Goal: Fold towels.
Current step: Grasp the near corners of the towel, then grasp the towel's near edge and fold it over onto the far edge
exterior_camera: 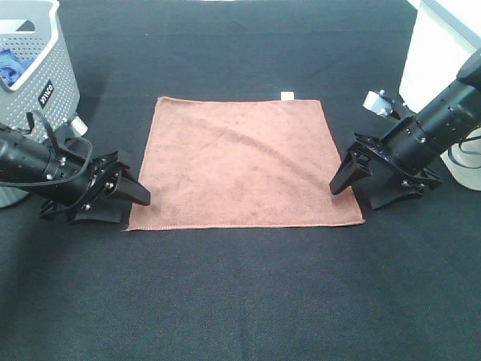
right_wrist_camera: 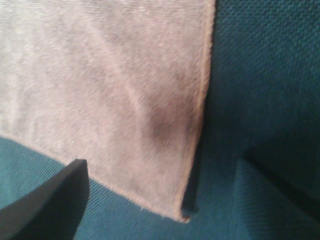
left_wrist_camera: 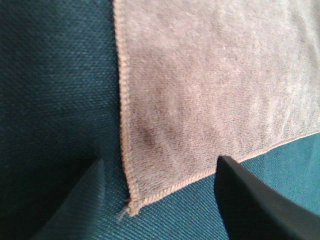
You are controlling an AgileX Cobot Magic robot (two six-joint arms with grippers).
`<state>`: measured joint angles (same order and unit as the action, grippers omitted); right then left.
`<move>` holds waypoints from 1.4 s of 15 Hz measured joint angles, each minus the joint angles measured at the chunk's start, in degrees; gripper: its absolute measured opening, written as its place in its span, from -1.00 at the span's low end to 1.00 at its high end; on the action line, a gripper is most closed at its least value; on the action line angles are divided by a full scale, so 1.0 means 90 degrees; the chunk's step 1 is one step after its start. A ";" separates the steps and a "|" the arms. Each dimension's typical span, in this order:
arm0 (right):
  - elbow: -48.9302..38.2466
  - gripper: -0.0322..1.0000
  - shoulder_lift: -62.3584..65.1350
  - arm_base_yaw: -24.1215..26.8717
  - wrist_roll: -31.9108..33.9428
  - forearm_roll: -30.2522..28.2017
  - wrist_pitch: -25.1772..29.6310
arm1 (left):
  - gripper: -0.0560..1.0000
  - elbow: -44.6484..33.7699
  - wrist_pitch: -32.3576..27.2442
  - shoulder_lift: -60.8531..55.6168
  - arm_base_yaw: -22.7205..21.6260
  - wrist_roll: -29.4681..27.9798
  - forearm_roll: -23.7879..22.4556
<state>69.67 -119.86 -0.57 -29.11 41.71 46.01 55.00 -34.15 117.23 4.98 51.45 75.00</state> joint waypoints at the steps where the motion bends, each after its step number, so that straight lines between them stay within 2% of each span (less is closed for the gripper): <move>1: 0.0025 0.52 -0.0025 0.0000 0.0000 -0.0006 0.0000 | 0.27 0.0000 0.0013 0.0000 0.0000 0.0000 0.0000; 3: 0.0038 0.52 -0.0070 0.0000 0.0000 0.0038 -0.0013 | 0.27 0.0013 0.0006 0.0070 0.0038 0.0000 0.0102; 5: 0.0051 0.52 -0.0172 -0.0025 -0.0223 0.0439 -0.0013 | 0.27 0.0185 -0.0070 0.0242 0.0229 0.0000 0.0318; 9: 0.0178 0.51 -0.0376 -0.0299 -0.0452 0.0885 0.0127 | 0.27 0.0656 -0.0242 0.0528 0.0637 0.0000 0.0382; 11: 0.0178 0.39 -0.0427 -0.0433 -0.0452 0.0974 0.0115 | 0.16 0.0732 -0.0223 0.0598 0.0637 -0.0019 0.0382; 12: 0.0178 0.39 -0.0427 -0.0433 -0.0452 0.0974 0.0115 | 0.16 0.0732 -0.0223 0.0598 0.0637 -0.0019 0.0382; 13: 0.0178 0.13 -0.0465 -0.0452 -0.0382 0.0936 0.0045 | -0.34 0.0732 -0.0178 0.0618 0.0637 -0.0019 0.0357; 14: 0.0178 -0.14 -0.0484 -0.0452 -0.0261 0.0809 -0.0032 | -0.68 0.0738 -0.0185 0.0618 0.0637 -0.0019 0.0344; 15: 0.0178 -0.40 -0.0516 -0.0439 -0.0146 0.0707 -0.0057 | -0.85 0.0738 -0.0191 0.0618 0.0637 -0.0019 0.0337; 16: 0.0178 -0.69 -0.0528 -0.0363 -0.0013 0.0637 -0.0070 | -0.89 0.0738 -0.0216 0.0618 0.0637 -0.0019 0.0318; 17: 0.0159 -0.89 -0.0535 -0.0274 0.0115 0.0605 -0.0045 | -0.89 0.0738 -0.0286 0.0618 0.0637 -0.0089 0.0255; 21: 0.0146 -0.94 -0.0388 0.0000 0.0216 0.0363 0.0185 | -0.89 0.0738 -0.0528 0.0427 0.0586 -0.0802 -0.0751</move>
<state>70.99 -123.36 -0.57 -27.16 44.98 47.67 61.65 -38.90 121.07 10.26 44.23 68.24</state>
